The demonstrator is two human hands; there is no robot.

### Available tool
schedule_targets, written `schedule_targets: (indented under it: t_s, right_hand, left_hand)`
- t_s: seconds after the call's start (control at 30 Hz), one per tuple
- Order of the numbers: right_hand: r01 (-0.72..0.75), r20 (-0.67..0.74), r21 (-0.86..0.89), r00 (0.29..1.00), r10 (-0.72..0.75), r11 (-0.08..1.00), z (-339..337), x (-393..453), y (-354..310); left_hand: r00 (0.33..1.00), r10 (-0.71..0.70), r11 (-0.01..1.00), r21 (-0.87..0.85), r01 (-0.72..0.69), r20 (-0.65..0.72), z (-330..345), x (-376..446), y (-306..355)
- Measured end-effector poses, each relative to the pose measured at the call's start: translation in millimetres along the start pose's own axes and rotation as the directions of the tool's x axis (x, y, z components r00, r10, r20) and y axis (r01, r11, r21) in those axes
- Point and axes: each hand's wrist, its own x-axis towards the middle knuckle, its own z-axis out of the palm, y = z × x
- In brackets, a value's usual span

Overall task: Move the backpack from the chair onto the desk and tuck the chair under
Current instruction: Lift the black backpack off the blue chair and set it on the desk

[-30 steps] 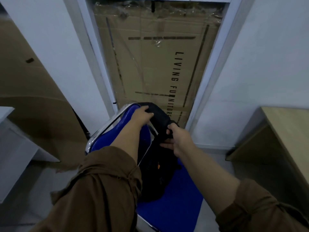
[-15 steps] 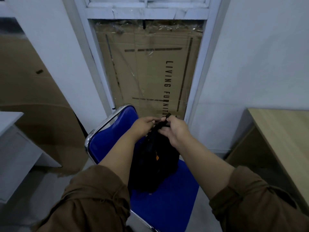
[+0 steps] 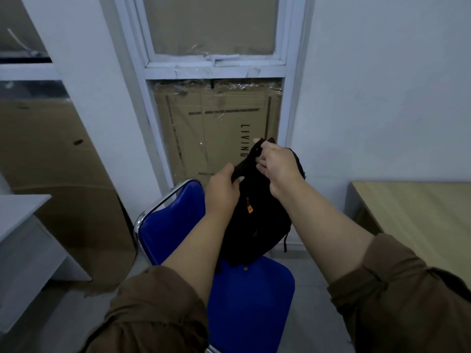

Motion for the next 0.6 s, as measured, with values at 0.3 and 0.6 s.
schedule_targets:
  t_s: [0.3, 0.6]
  right_hand:
    - [0.189, -0.027, -0.915, 0.852, -0.522, 0.356, -93.0, -4.5, -11.5]
    - [-0.049, -0.336, -0.905, 0.693, -0.638, 0.423, -147.2, -58.9, -2.9]
  left_hand:
    - [0.975, 0.177, 0.976, -0.152, -0.156, 0.133, 7.6, 30.4, 53.5]
    - [0.804, 0.381, 0.885, -0.431, -0.175, 0.456, 39.0, 29.7, 90.1]
